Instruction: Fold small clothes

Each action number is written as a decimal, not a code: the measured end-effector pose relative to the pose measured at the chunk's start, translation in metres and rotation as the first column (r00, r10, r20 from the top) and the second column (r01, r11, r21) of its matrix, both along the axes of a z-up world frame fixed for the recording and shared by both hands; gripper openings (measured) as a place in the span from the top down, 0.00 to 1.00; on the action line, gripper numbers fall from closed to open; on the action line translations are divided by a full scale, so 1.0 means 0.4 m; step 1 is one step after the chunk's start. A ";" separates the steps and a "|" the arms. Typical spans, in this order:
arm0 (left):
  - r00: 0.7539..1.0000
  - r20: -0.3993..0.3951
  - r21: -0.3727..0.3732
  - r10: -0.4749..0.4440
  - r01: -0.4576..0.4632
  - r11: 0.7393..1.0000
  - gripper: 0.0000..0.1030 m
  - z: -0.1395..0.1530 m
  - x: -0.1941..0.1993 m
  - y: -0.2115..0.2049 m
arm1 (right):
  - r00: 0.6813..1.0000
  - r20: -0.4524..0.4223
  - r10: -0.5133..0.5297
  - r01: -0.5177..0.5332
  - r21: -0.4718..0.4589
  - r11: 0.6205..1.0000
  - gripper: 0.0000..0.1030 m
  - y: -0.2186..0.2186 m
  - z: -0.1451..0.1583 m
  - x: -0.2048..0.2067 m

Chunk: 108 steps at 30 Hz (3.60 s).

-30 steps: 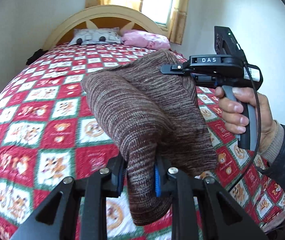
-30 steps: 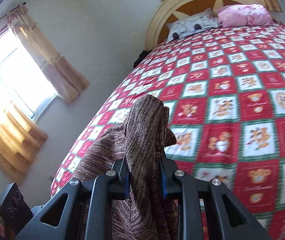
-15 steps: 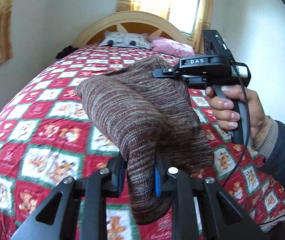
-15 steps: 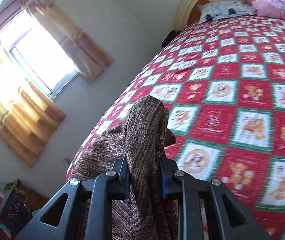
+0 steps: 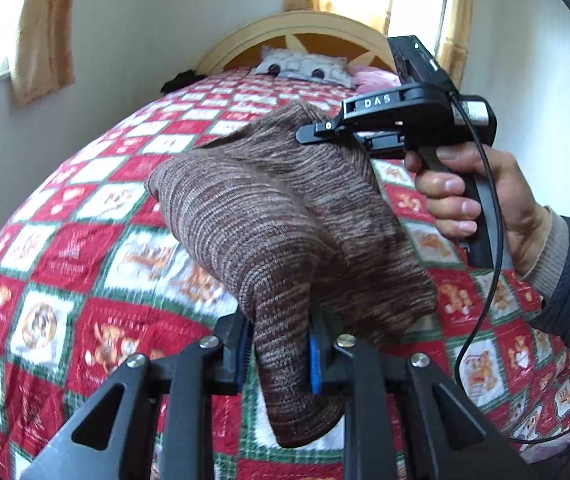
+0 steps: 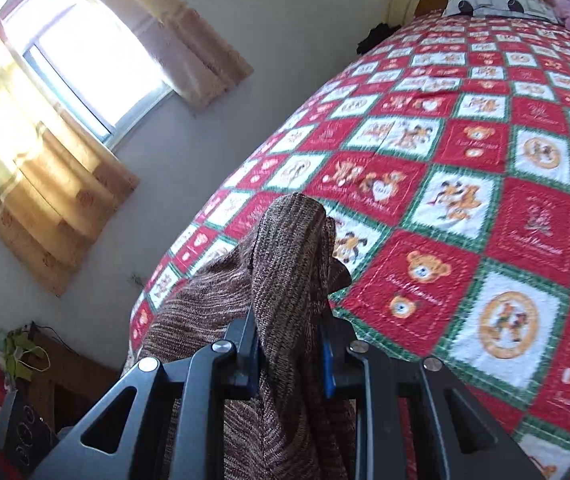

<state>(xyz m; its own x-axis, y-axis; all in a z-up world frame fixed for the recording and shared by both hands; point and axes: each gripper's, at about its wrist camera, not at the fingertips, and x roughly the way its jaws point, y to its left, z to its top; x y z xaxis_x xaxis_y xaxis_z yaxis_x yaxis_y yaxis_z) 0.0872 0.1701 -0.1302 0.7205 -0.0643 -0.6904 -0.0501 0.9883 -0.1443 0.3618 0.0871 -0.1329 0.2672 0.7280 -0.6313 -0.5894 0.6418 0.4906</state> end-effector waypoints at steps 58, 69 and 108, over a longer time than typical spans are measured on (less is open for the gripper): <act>0.977 -0.014 0.217 0.213 -0.205 0.954 0.08 -0.102 0.125 0.119 | 0.991 0.124 0.050 -0.006 -0.330 0.944 0.83 0.014 -0.123 -0.276; 0.974 -0.009 0.230 0.228 -0.220 0.948 0.00 -0.092 0.099 0.096 | 0.974 0.217 0.061 0.014 -0.330 0.944 0.79 -0.003 -0.126 -0.319; 0.947 0.301 0.178 0.113 -0.172 0.969 0.00 0.227 -0.218 -0.068 | 0.814 0.552 -0.183 0.283 -0.100 0.954 0.37 -0.181 0.234 -0.699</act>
